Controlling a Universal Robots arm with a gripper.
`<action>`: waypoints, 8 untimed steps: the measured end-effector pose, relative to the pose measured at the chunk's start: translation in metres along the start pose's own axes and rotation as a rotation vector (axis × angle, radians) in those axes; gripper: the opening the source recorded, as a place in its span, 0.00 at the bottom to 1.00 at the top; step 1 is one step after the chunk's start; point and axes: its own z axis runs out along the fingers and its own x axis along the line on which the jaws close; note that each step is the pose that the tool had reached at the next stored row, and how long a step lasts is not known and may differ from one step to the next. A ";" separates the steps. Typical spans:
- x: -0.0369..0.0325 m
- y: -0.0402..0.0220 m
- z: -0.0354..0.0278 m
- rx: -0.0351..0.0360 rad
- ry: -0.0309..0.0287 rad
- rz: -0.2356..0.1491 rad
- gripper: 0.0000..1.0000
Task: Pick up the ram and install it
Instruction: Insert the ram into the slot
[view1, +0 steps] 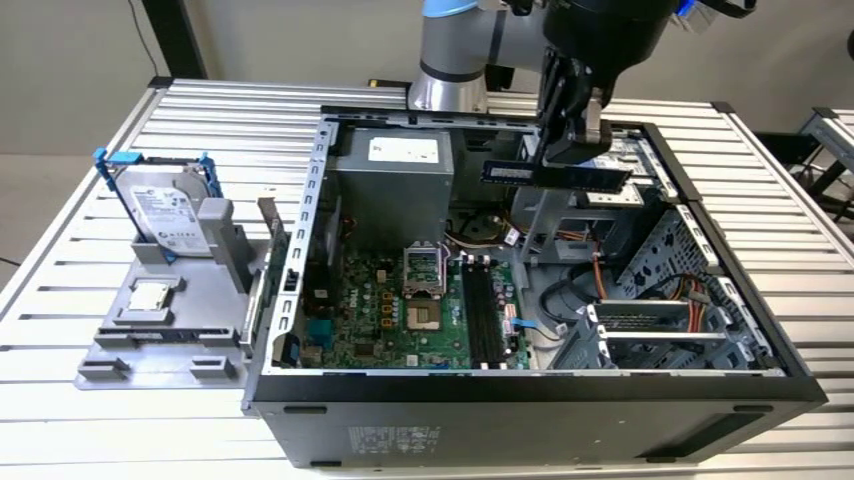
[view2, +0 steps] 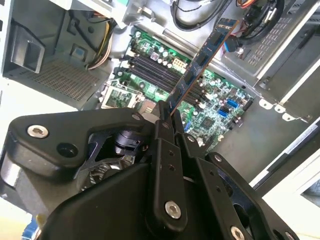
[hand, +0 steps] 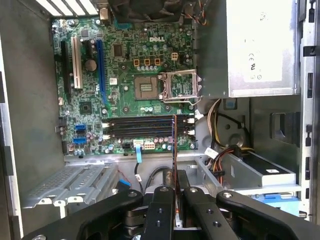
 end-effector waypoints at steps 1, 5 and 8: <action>0.0000 0.0000 0.0000 0.0002 0.0000 0.005 0.00; 0.0000 0.0000 0.0000 0.0014 -0.0004 0.037 0.00; 0.0000 0.0000 0.0000 0.0023 -0.0006 0.061 0.00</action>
